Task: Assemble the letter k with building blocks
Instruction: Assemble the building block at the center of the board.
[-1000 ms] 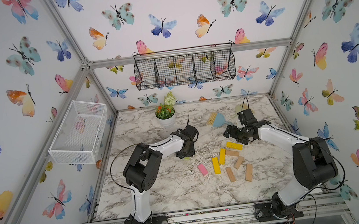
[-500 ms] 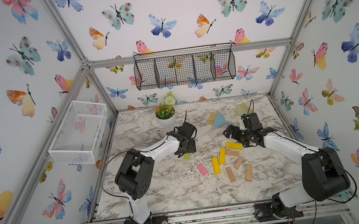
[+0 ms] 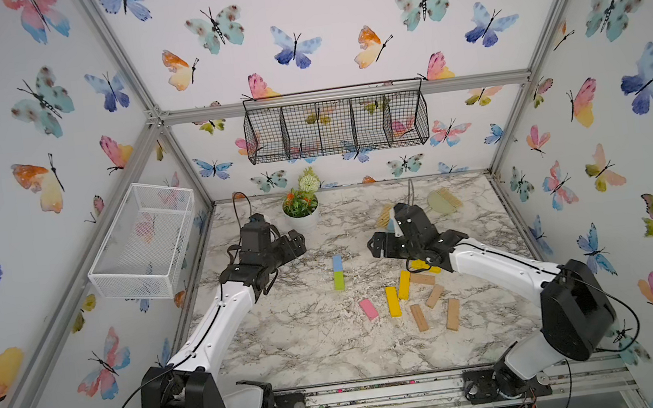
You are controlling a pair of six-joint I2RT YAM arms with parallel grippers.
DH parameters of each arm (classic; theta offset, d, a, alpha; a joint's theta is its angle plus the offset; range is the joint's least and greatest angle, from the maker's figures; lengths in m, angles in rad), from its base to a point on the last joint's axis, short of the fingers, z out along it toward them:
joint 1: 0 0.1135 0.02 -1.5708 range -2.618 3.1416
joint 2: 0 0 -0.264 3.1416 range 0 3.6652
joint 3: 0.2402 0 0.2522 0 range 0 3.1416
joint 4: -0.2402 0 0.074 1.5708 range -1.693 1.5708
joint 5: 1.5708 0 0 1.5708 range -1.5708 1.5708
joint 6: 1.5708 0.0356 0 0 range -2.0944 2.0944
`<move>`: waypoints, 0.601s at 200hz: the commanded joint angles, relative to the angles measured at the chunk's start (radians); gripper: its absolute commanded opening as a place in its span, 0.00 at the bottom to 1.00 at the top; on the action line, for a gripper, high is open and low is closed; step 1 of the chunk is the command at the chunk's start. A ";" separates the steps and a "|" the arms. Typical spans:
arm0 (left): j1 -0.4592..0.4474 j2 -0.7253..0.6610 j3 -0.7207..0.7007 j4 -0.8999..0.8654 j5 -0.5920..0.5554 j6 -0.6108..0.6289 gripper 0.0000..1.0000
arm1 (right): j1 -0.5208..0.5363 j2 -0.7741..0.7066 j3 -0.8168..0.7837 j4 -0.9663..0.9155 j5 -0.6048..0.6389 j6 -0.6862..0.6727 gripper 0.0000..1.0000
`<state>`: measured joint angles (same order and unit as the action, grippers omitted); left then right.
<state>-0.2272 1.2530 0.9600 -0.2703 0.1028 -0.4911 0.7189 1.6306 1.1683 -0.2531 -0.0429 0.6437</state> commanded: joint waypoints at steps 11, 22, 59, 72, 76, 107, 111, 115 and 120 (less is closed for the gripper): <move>0.025 -0.037 0.082 -0.133 -0.041 0.120 0.97 | 0.115 0.178 0.122 -0.247 0.029 -0.062 0.80; 0.029 -0.048 0.086 -0.136 -0.044 0.112 0.97 | 0.160 0.237 0.171 -0.316 0.055 -0.059 0.78; 0.035 -0.071 0.048 -0.111 -0.074 0.086 0.97 | 0.259 0.359 0.243 -0.458 0.090 -0.048 0.76; 0.037 -0.075 0.045 -0.106 -0.068 0.080 0.99 | 0.272 0.357 0.223 -0.450 0.081 -0.034 0.75; 0.037 -0.077 0.042 -0.103 -0.067 0.078 0.99 | 0.275 0.354 0.217 -0.447 0.080 -0.031 0.75; 0.036 -0.093 0.033 -0.088 -0.060 0.066 0.98 | 0.280 0.350 0.190 -0.450 0.075 -0.016 0.75; 0.036 -0.093 0.032 -0.087 -0.060 0.066 0.98 | 0.281 0.351 0.189 -0.453 0.073 -0.015 0.74; 0.037 -0.094 0.030 -0.087 -0.062 0.066 0.98 | 0.281 0.354 0.189 -0.459 0.070 -0.015 0.72; 0.037 -0.092 0.029 -0.087 -0.061 0.066 0.98 | 0.281 0.358 0.191 -0.466 0.068 -0.015 0.71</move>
<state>-0.1955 1.1919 0.9951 -0.3641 0.0532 -0.4229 1.0023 1.9968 1.3788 -0.6590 0.0090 0.6128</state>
